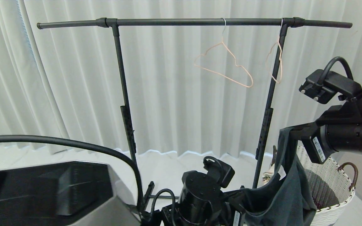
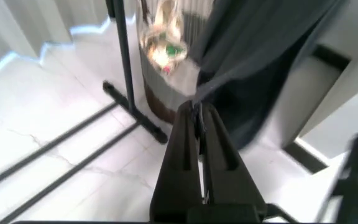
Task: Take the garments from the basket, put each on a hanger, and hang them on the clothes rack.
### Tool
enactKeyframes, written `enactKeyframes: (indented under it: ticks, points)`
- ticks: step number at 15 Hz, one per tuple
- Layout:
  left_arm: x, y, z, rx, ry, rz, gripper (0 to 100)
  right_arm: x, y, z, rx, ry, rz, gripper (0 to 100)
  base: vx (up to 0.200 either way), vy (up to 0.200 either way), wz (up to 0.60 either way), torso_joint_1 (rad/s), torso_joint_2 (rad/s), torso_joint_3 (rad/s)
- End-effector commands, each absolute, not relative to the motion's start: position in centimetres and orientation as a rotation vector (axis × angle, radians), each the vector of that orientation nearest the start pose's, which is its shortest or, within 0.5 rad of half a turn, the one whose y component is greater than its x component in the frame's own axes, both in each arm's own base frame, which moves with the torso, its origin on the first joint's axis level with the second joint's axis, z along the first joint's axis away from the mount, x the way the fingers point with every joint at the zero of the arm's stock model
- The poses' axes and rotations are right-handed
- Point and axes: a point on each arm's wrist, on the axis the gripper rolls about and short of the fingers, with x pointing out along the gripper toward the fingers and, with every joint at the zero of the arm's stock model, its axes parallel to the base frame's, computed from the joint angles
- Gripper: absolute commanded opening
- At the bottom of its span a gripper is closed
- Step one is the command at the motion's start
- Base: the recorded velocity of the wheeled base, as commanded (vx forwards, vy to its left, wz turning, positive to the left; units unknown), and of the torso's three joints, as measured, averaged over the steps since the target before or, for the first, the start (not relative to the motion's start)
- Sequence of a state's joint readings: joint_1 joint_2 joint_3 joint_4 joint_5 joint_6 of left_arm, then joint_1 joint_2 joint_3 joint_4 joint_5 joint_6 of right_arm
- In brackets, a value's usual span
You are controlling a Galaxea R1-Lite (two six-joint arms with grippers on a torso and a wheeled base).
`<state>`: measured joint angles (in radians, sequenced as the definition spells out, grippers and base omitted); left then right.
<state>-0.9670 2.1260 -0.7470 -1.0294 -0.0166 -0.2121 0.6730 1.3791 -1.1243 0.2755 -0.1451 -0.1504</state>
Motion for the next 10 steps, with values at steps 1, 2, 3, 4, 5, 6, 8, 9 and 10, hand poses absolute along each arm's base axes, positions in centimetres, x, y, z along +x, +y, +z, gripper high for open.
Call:
enactKeyframes:
  ticks: [1,2,3,4,5,6,8,9,10]
  points:
    - [18.2,-25.9,13.2,-0.093,0.333,-0.931,0,17.3,12.8,27.7,-0.345,0.435,0.53,0,0.0,0.0,0.0,0.0,0.0,0.0]
    - [17.1,-24.2,16.4,-0.121,0.31,-0.932,0,17.1,12.5,28.2,-0.337,0.417,0.525,0,0.0,0.0,0.0,0.0,0.0,0.0]
    - [16.1,-22.8,19.0,-0.138,0.285,-0.938,0,16.7,12.1,28.8,-0.327,0.393,0.521,0,0.0,0.0,0.0,0.0,0.0,0.0]
    - [15.0,-21.4,21.7,-0.154,0.262,-0.942,0,16.3,11.8,29.4,-0.316,0.367,0.52,0,0.0,0.0,0.0,0.0,0.0,0.0]
    - [14.3,-20.4,23.6,-0.164,0.245,-0.943,0,16.0,11.7,29.9,-0.309,0.349,0.519,0,0.0,0.0,0.0,0.0,0.0,0.0]
    - [13.0,-18.5,26.9,-0.178,0.218,-0.945,0,15.7,11.3,30.9,-0.293,0.312,0.515,0,0.0,0.0,0.0,0.0,0.0,0.0]
    - [11.2,-15.7,31.4,-0.18,0.2,-0.9,0,15.2,11.0,32.1,-0.277,0.265,0.519,0,0.0,0.0,0.0,0.0,0.0,0.0]
    - [10.6,-14.7,32.9,-0.173,0.2,-0.864,0,14.9,10.9,32.6,-0.268,0.243,0.519,0,0.0,0.0,0.0,0.0,0.0,0.0]
    - [10.0,-13.8,34.2,-0.157,0.193,-0.83,0,14.7,10.7,33.2,-0.259,0.221,0.521,0,0.0,0.0,0.0,0.0,0.0,0.0]
